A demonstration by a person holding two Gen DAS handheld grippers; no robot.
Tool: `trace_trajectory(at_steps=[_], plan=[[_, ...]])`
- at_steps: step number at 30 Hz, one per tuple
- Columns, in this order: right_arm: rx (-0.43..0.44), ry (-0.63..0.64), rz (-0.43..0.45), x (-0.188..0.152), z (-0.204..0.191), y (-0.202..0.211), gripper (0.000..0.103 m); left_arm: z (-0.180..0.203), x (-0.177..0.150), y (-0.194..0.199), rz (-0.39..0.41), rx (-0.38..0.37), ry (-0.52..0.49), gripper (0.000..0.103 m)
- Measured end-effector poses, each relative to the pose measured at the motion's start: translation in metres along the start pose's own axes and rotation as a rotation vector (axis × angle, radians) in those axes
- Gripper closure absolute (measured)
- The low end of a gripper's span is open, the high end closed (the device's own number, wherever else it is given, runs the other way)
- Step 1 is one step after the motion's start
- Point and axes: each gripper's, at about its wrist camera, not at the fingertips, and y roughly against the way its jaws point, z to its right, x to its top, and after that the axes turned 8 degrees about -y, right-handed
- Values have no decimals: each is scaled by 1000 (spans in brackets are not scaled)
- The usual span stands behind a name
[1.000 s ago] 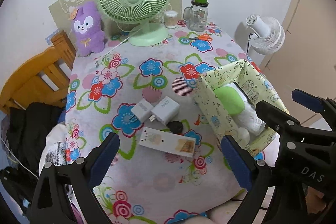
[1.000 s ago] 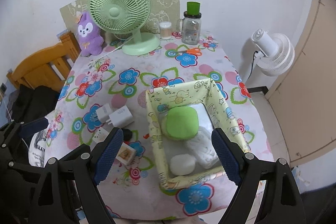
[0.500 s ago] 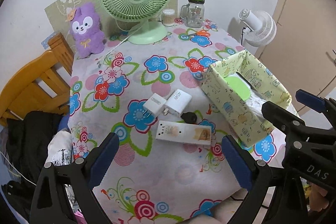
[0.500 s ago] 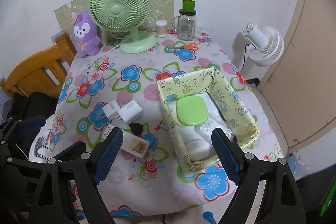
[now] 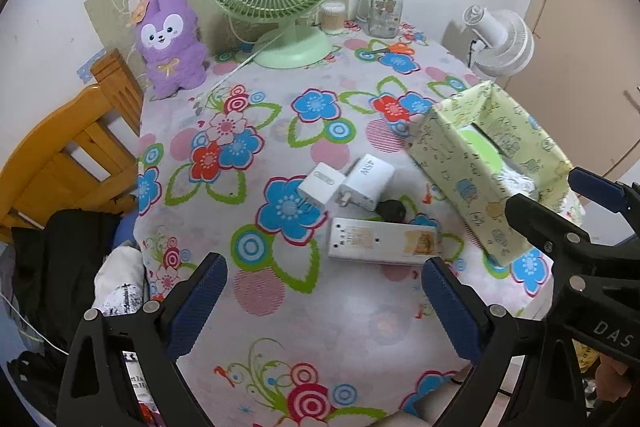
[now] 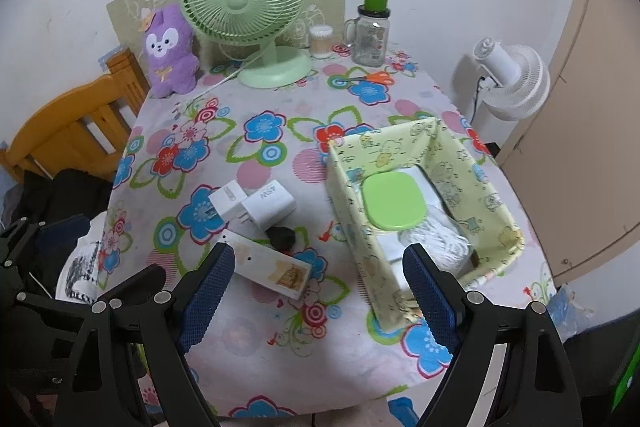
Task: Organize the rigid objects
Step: 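Withdraw both tools from the storage box toward the chargers, then grasp the white MINGYI charger with the left tool while the right tool grasps the larger white charger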
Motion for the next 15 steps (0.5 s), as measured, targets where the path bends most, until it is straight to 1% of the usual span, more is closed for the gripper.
trace_trajectory(at_steps=[7, 12, 15], plan=[[17, 41, -25, 11, -17, -22, 15, -16, 5, -21, -30, 10, 7, 4], [16, 88, -38, 20, -30, -41, 15, -25, 11, -41, -42, 6, -8, 4], [41, 107, -53, 24, -39, -55, 15, -30, 15, -50, -45, 8, -24, 4]])
